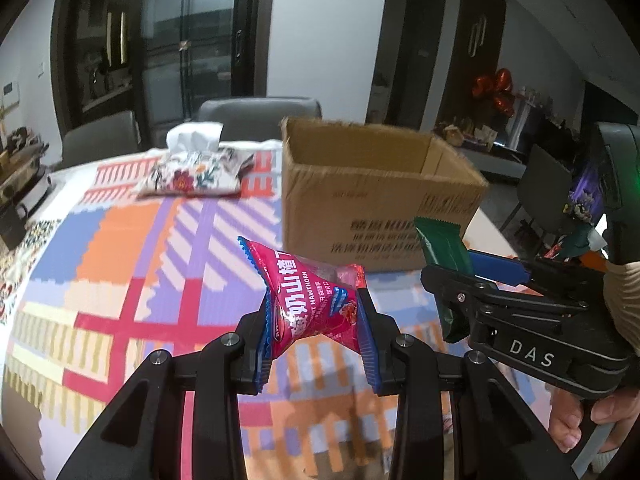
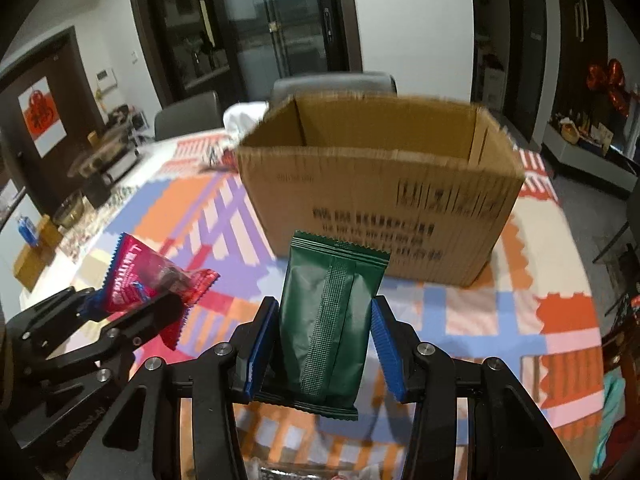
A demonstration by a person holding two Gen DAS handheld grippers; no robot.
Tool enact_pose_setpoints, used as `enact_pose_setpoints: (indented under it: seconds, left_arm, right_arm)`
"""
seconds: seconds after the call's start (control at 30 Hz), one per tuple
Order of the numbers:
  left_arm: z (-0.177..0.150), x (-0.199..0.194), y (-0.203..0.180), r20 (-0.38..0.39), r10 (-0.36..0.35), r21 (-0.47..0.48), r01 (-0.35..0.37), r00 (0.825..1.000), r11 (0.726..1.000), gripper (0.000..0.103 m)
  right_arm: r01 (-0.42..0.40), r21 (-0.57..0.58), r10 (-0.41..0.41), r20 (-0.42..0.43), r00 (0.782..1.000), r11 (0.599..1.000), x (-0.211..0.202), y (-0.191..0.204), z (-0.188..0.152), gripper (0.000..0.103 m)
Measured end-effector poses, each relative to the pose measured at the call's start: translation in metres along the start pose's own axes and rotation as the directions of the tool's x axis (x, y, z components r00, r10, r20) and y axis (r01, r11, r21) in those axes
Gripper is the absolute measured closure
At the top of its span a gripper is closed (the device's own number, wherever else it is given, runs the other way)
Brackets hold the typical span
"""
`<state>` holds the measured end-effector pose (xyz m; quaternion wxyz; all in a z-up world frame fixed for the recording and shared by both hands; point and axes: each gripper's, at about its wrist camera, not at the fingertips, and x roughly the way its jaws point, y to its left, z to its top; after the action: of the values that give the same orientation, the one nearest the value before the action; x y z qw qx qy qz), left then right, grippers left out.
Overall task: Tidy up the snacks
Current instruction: 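Carry both snacks over the box and open both tools to drop them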
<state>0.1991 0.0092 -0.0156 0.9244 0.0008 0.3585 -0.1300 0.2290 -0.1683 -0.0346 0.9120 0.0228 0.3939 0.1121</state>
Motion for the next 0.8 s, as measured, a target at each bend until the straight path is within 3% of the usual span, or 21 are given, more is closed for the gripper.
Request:
enact_pose_setpoints:
  seconds: [0.37,0.8]
  left_arm:
    - [0.055,-0.009,-0.016,0.087,-0.001,0.075,-0.005,0.996,0.997,0.067]
    - [0.106,0.011,-0.027,0.088,-0.012,0.143,-0.001,0.996,0.990,0.067]
  right_arm:
    - [0.019,0.000,-0.019,0.091,0.996,1.000,-0.022,-0.012,0.041,0.055]
    - [0.051,-0.026,-0.047,0.132,0.990,0.998,-0.028,-0.026,0.088,0.055]
